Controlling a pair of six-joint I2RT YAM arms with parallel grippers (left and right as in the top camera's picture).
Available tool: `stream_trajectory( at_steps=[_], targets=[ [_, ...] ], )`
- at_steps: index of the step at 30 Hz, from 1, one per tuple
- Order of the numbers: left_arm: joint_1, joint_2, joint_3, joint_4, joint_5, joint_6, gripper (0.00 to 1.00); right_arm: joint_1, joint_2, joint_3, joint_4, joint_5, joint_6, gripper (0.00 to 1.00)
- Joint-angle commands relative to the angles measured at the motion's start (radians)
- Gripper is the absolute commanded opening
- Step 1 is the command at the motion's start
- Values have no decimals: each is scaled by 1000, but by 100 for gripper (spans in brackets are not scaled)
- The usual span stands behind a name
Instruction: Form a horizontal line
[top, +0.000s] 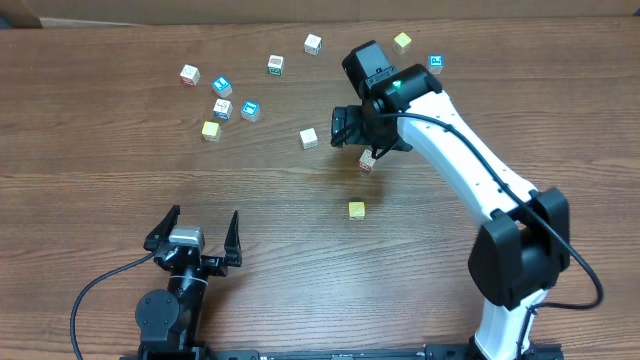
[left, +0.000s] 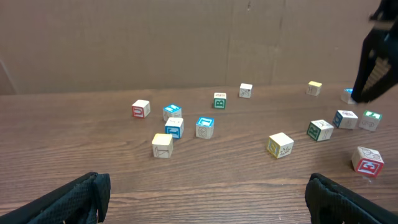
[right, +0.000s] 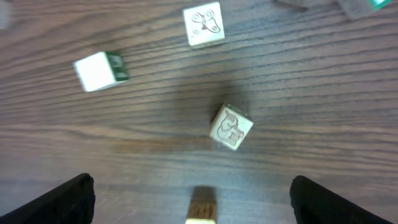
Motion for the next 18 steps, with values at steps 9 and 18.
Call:
stream_trajectory(
  at_steps=[9, 18],
  targets=[
    [7, -10, -3, -2, -4, 23, 100, -23, 129, -42, 43, 56, 4, 100],
    [7, -10, -3, -2, -4, 23, 100, -23, 176, -44, 61, 66, 5, 89]
  ],
)
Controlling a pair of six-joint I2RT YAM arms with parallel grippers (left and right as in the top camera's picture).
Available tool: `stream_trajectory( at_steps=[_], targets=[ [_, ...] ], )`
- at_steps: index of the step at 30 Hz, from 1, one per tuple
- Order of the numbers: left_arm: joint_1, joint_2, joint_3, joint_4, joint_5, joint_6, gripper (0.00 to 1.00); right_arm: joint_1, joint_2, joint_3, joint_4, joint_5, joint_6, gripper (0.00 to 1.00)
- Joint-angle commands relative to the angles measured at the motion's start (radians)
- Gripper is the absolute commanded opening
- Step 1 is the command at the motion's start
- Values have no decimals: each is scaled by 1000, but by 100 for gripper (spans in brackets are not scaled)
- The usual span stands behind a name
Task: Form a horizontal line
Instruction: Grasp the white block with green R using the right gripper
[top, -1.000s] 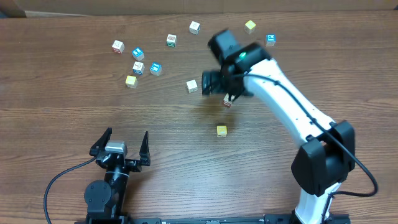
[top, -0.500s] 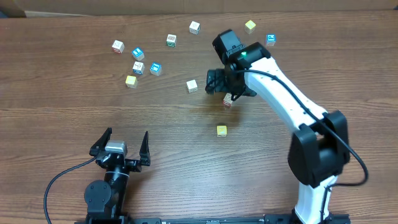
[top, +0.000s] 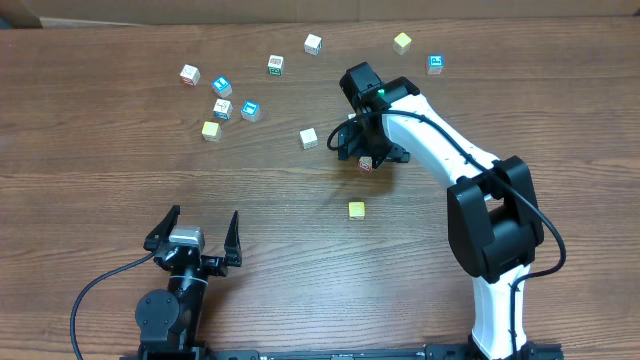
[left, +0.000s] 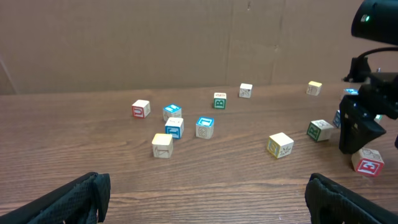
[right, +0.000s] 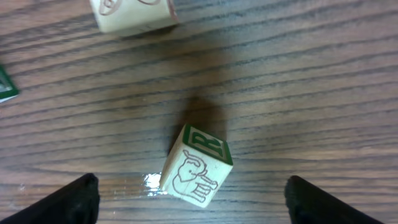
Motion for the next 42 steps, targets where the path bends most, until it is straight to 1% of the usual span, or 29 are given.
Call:
stream_trajectory(
  at_steps=[1, 2, 5, 9, 11, 14, 16, 17, 19, 28, 29, 30, 31, 32, 33, 38, 39, 40, 42],
  targets=[
    [7, -10, -3, -2, -4, 23, 99, -4, 26, -3, 3, 17, 5, 88],
    [7, -10, -3, -2, -4, 23, 100, -4, 29, -3, 3, 17, 5, 86],
    [7, -10, -3, -2, -4, 23, 100, -4, 50, -3, 6, 17, 5, 76],
    [7, -10, -3, -2, -4, 23, 100, -4, 77, -5, 19, 17, 31, 72],
    [7, -10, -3, -2, -4, 23, 100, -4, 84, -6, 28, 17, 35, 64],
    [7, -10, -3, -2, -4, 23, 100, -4, 87, -6, 35, 17, 35, 56],
    [7, -10, -3, -2, -4, 23, 100, -4, 87, -6, 39, 17, 35, 54],
    [7, -10, -3, -2, -4, 23, 99, -4, 87, -6, 40, 17, 35, 50],
    [7, -10, -3, -2, -4, 23, 100, -4, 87, -6, 45, 17, 35, 49],
    [7, -10, -3, -2, -4, 23, 99, -4, 87, -6, 51, 18, 35, 47],
    [7, -10, -3, -2, -4, 23, 100, -4, 87, -6, 51, 17, 35, 48],
    [7, -10, -3, -2, -4, 22, 100, -4, 87, -6, 51, 17, 35, 51],
    [7, -10, -3, -2, -4, 23, 100, -4, 87, -6, 51, 17, 34, 65],
    [7, -10, -3, -2, -4, 23, 100, -4, 87, -6, 54, 17, 35, 98],
    [7, -10, -3, -2, -4, 23, 100, -4, 87, -6, 58, 11, 39, 100],
    [7, -10, -3, -2, -4, 23, 100, -4, 87, -6, 61, 1, 38, 100],
    [7, -10, -3, -2, -4, 23, 100, -4, 87, -6, 61, 2, 38, 88],
    [7, -10, -3, -2, -4, 22, 100, -4, 87, -6, 60, 2, 43, 74],
    [7, -10, -3, -2, -4, 23, 99, -4, 87, -6, 50, 2, 71, 60]
  ],
)
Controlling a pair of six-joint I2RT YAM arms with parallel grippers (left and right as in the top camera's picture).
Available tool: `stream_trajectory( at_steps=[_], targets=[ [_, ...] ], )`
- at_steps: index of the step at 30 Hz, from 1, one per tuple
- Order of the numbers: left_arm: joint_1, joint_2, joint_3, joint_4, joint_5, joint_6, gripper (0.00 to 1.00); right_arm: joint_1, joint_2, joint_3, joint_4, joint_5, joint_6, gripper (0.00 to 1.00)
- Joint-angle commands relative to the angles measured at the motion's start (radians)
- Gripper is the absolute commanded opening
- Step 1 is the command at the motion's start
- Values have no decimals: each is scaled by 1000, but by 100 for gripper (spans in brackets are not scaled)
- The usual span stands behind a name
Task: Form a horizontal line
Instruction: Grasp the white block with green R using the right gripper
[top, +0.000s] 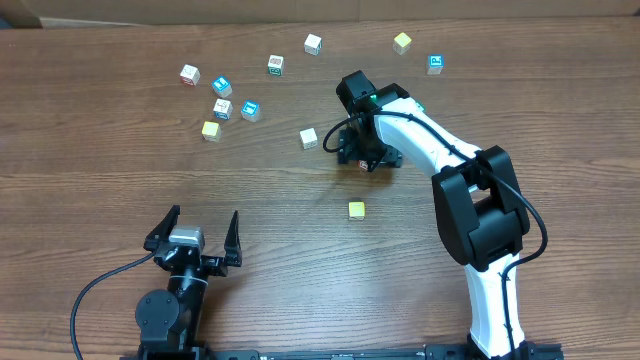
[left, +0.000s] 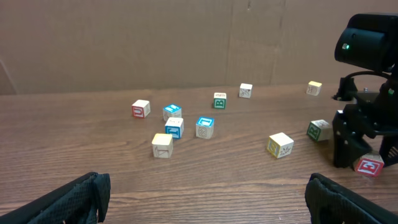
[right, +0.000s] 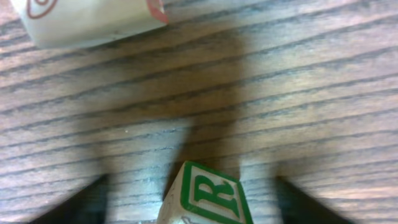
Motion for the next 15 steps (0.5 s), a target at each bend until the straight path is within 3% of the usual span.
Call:
stream_trajectory(
  at_steps=[1, 7, 11, 15],
  targets=[
    [7, -10, -3, -2, -4, 23, 100, -4, 5, -6, -11, 4, 53, 57],
    [7, -10, -3, -2, -4, 23, 100, -4, 5, -6, -32, 4, 98, 54],
    [7, -10, -3, -2, -4, 23, 99, -4, 5, -6, -32, 4, 98, 38],
    [7, -10, -3, -2, -4, 23, 99, -4, 5, -6, -32, 4, 98, 32]
  ],
)
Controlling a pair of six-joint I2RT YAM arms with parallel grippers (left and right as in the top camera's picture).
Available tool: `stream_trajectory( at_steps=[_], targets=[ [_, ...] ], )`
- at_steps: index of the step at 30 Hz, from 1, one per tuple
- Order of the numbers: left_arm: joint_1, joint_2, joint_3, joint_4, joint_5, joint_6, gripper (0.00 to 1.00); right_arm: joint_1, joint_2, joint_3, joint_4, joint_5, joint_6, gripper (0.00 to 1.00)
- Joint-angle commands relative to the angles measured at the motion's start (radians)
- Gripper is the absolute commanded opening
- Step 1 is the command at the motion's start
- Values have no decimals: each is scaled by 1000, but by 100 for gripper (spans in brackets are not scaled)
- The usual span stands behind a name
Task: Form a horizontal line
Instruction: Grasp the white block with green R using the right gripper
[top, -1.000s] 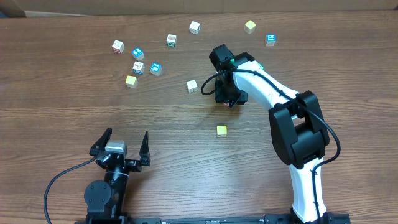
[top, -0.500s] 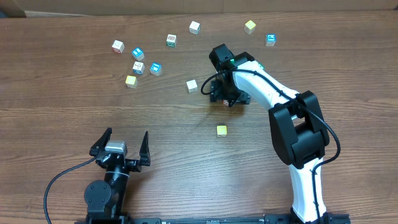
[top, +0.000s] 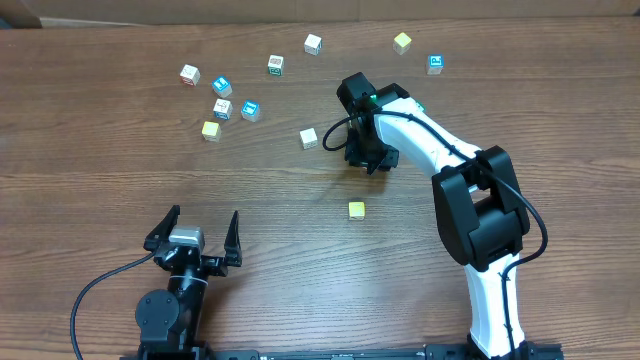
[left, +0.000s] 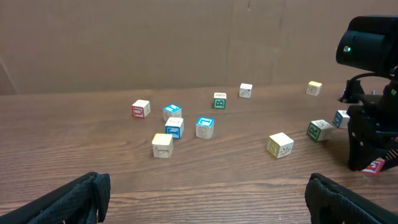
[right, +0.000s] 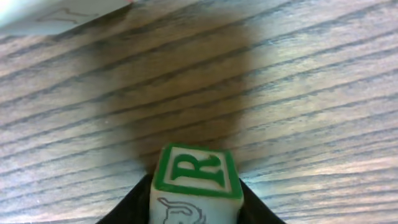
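A wooden block with a green letter R (right: 196, 180) sits between the two dark fingers (right: 130, 205) of my right gripper (right: 196, 208), which is shut on it just over the table. From overhead the right gripper (top: 368, 156) hides that block. The left wrist view shows the right gripper (left: 367, 146) with a red block face (left: 375, 167) at its foot. A white block (top: 309, 138) lies just to its left and a yellow block (top: 357, 210) nearer the front. My left gripper (top: 192, 238) rests open at the front left, nothing between its fingers (left: 87, 193).
Several more blocks lie scattered at the back: a cluster at the back left (top: 222, 108), a white one (top: 313, 43), a yellow one (top: 402, 42) and a blue one (top: 436, 63). A pale block's edge (right: 62, 12) shows beyond the held block. A cardboard wall (left: 186, 43) closes the far side.
My right gripper was open, its fingers out of the wrist view, with the R block low between them. Now both fingers are shut on the block's sides. The left arm has not moved.
My right gripper hung open above the middle blocks. Then it was lower, with the R block lying skewed beneath it. Then it was close over that block, still open. Now it is shut on the block. The left gripper stayed open at the front.
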Motion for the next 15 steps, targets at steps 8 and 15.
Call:
stream_trajectory(
  at_steps=[8, 15],
  targets=[
    [7, -10, -3, -2, -4, 22, 99, -4, 5, -5, 2, 6, 0, 29],
    [7, -10, -3, -2, -4, 23, 99, -2, -57, 46, -65, 7, -33, 23]
  ],
)
